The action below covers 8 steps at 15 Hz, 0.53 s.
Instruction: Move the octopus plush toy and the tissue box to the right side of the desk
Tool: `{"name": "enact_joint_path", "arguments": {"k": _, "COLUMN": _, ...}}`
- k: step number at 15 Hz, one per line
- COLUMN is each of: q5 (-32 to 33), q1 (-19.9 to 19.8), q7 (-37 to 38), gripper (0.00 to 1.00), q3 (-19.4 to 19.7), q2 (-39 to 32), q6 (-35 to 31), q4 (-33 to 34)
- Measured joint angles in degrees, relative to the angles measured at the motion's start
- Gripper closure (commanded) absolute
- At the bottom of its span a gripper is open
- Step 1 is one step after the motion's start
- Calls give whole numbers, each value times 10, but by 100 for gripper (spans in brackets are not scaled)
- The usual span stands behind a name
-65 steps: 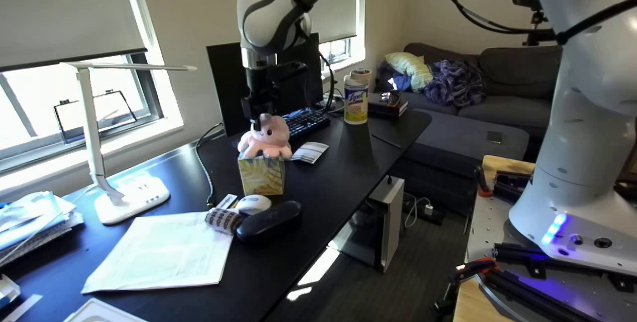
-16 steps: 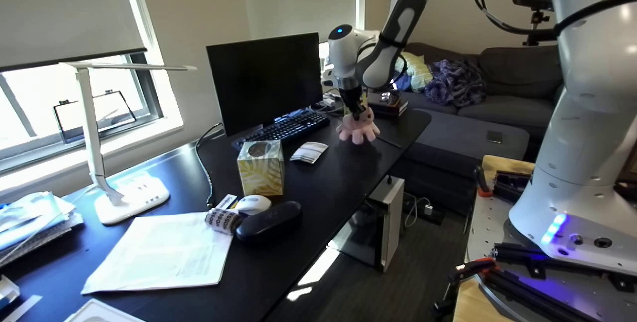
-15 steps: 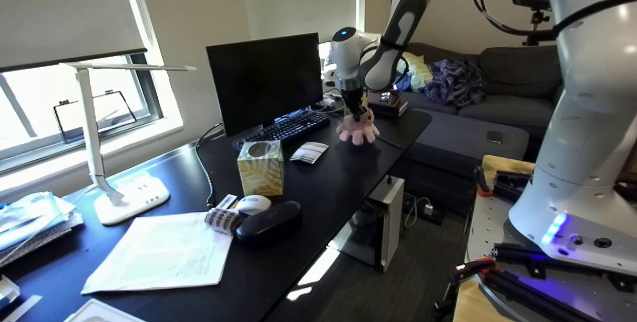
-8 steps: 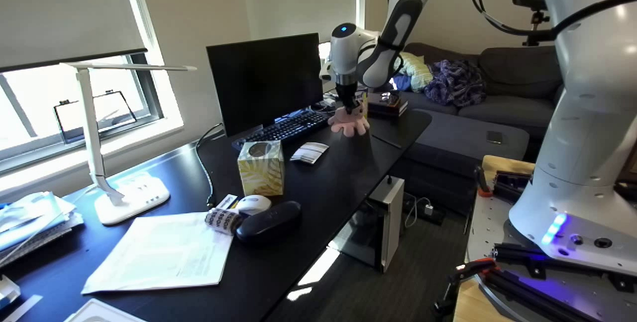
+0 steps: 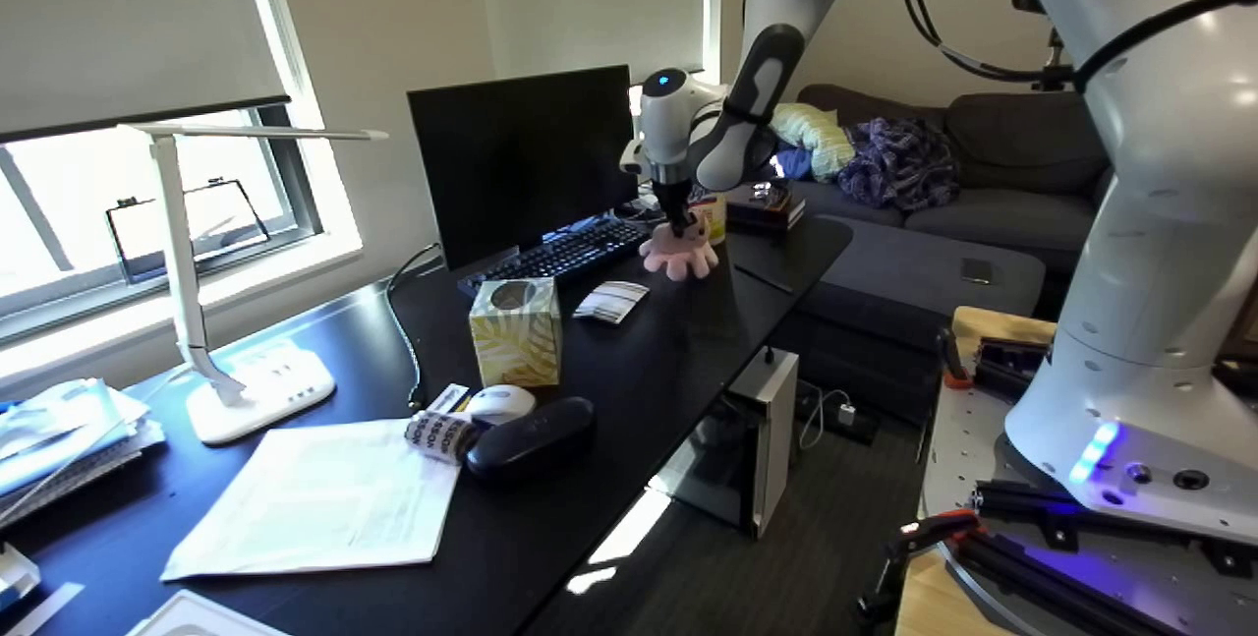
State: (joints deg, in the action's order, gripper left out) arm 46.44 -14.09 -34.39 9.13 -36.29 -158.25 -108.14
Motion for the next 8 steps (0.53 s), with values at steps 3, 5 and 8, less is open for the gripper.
{"name": "enact_joint_path", "arguments": {"k": 3, "q5": -16, "q1": 0, "q7": 0, "gripper": 95, "q3": 0, "q2": -30, "q6": 0, "q4": 38}}
{"name": "enact_joint_path", "arguments": {"k": 5, "q5": -18, "q1": 0, "q7": 0, "gripper": 69, "q3": 0, "q2": -44, "q6": 0, "q4": 58}}
{"name": "enact_joint_path", "arguments": {"k": 8, "q5": -24, "q1": -1, "q7": 0, "gripper": 56, "q3": -1, "q2": -56, "q6": 0, "q4": 76}}
